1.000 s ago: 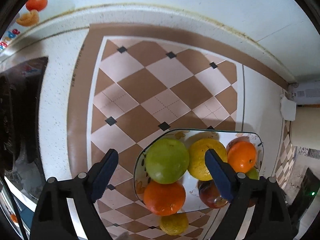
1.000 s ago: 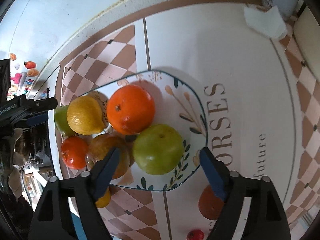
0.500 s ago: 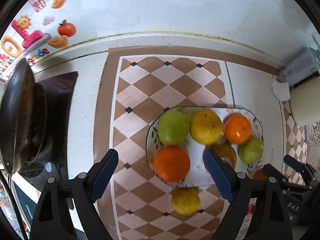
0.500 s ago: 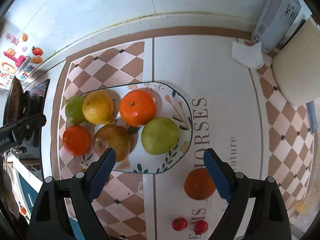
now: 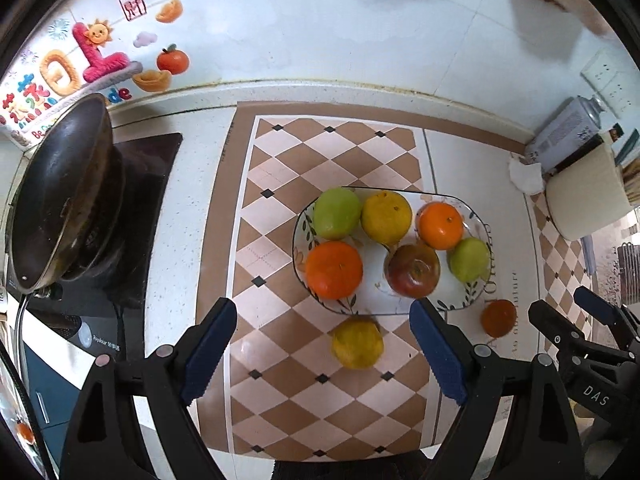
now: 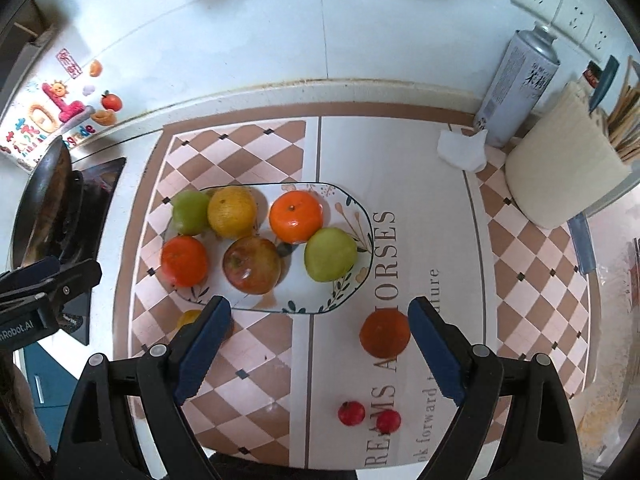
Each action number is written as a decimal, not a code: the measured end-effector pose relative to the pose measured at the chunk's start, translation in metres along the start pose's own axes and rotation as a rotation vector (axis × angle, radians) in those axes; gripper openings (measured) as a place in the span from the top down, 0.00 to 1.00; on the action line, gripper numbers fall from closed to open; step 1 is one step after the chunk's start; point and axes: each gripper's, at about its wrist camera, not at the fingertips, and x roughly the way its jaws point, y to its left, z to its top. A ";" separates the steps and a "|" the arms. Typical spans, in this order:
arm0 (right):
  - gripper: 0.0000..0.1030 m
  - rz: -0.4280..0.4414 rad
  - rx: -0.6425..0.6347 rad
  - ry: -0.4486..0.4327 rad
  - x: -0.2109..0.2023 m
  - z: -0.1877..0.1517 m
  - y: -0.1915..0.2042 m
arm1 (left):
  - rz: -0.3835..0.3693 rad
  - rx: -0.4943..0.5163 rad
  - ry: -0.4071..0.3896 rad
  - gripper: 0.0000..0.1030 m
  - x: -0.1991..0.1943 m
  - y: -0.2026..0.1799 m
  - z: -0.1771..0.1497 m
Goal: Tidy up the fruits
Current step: 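Lift both tools up away from the plate, then grasp the yellow citrus with the left tool while the right tool grasps the orange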
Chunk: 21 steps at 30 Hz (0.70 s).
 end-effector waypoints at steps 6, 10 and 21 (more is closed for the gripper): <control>0.10 0.015 -0.006 -0.022 -0.029 -0.017 0.004 | -0.002 0.013 -0.034 0.14 -0.025 -0.004 -0.020; 0.10 0.021 -0.007 -0.044 -0.048 -0.028 0.006 | -0.008 0.019 -0.046 0.14 -0.039 -0.007 -0.032; 0.10 0.048 0.008 -0.102 -0.089 -0.046 0.010 | -0.030 0.025 -0.093 0.14 -0.074 -0.010 -0.056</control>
